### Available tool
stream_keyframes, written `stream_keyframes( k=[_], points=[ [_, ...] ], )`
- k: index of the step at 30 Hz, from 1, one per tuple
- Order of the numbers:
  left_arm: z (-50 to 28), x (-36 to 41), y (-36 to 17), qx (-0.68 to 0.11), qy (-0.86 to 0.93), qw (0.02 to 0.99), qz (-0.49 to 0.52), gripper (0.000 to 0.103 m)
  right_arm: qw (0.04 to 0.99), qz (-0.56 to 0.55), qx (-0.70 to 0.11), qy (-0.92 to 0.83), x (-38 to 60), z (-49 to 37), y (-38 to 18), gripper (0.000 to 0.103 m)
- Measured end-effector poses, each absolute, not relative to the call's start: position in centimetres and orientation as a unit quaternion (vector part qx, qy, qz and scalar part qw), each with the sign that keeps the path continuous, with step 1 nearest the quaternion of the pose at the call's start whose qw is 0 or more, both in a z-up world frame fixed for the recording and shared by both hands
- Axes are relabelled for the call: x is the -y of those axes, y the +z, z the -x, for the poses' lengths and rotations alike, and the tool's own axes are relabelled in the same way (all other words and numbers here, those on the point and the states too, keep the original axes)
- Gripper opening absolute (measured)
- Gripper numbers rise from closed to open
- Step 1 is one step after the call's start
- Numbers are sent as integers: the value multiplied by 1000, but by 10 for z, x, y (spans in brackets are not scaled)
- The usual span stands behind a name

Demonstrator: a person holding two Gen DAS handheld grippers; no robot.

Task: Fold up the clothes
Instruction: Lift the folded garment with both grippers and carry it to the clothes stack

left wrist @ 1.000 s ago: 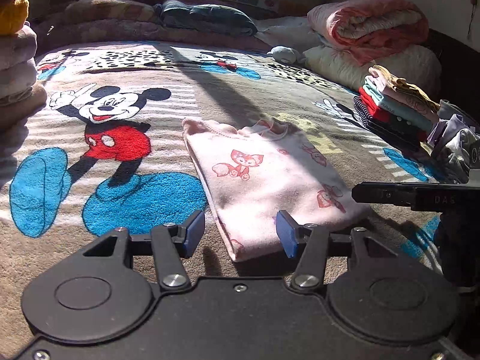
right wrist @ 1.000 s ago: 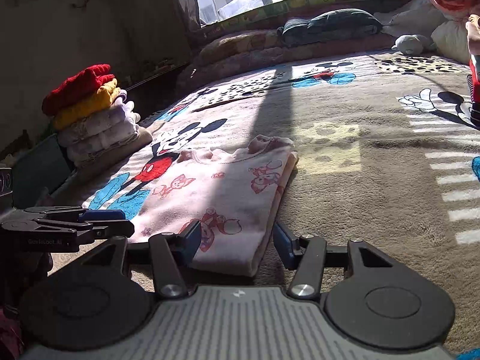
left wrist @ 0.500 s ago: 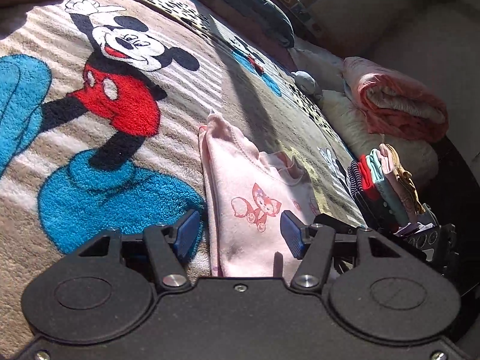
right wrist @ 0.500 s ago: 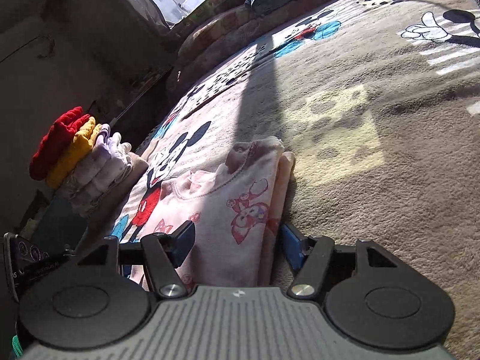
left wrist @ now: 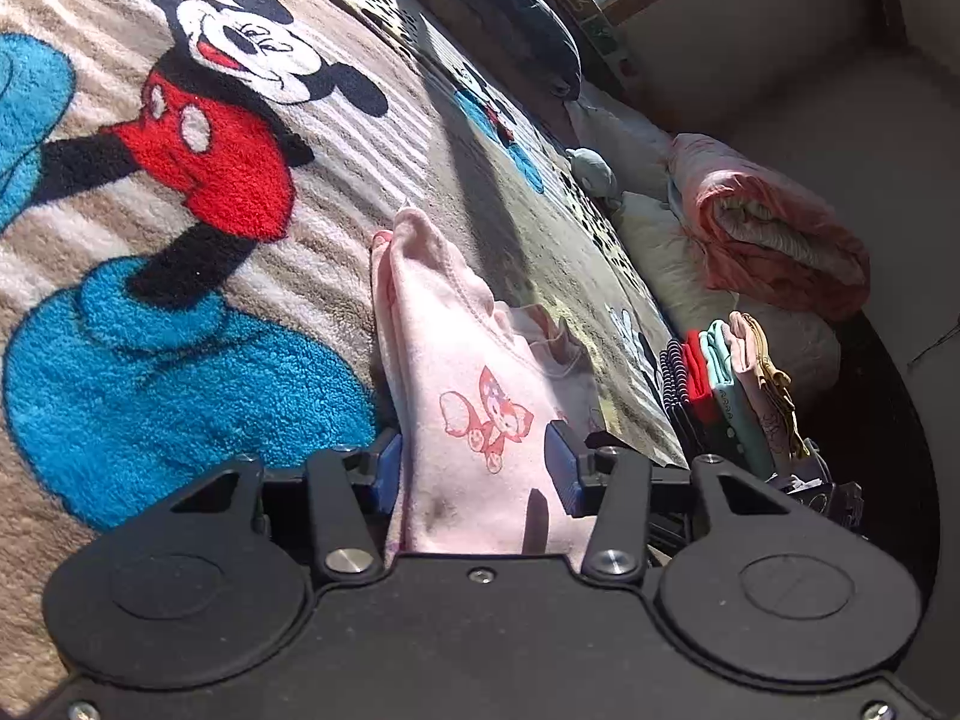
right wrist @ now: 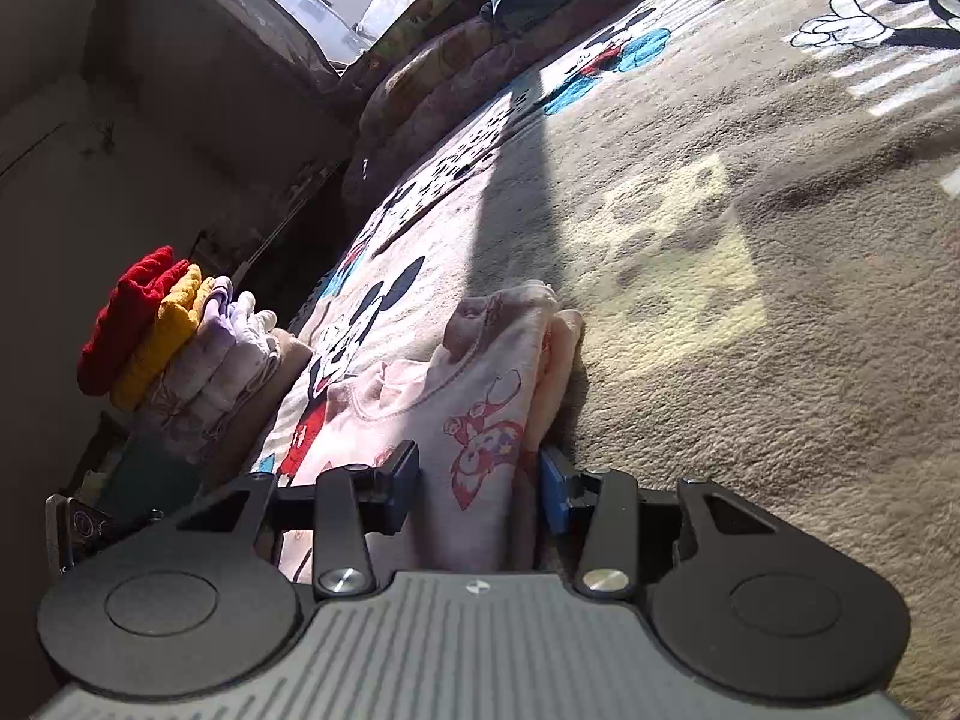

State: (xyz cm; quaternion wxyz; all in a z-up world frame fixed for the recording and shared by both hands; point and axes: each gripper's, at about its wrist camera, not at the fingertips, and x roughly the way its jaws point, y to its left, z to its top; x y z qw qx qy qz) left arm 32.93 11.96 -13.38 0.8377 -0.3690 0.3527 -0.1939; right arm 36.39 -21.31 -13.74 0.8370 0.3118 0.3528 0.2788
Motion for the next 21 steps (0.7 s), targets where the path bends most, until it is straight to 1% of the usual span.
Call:
stream_keyframes(
  k=[1, 2, 3, 5, 7, 15, 21],
  points=[
    [-330, -119, -135, -352, -193, 838, 370, 33, 838, -311, -352, 278, 213, -364, -138, 35],
    [-331, -119, -136, -352, -192, 838, 371, 22, 837, -315, -352, 277, 214, -363, -138, 27],
    [-332, -119, -137, -352, -192, 838, 371, 16, 835, -321, -351, 276, 215, -363, -139, 24],
    [-334, -119, -138, -351, -190, 837, 373, 12, 834, -325, -348, 279, 217, -359, -138, 19],
    [-328, -118, -134, -344, -192, 841, 370, 11, 837, -325, -340, 280, 216, -354, -133, 18],
    [-286, -101, -114, -340, -219, 838, 366, 11, 837, -349, -316, 280, 241, -297, -108, 18],
    [-271, -49, -94, -338, -271, 823, 367, 11, 847, -369, -278, 261, 301, -256, -80, 18]
  ],
)
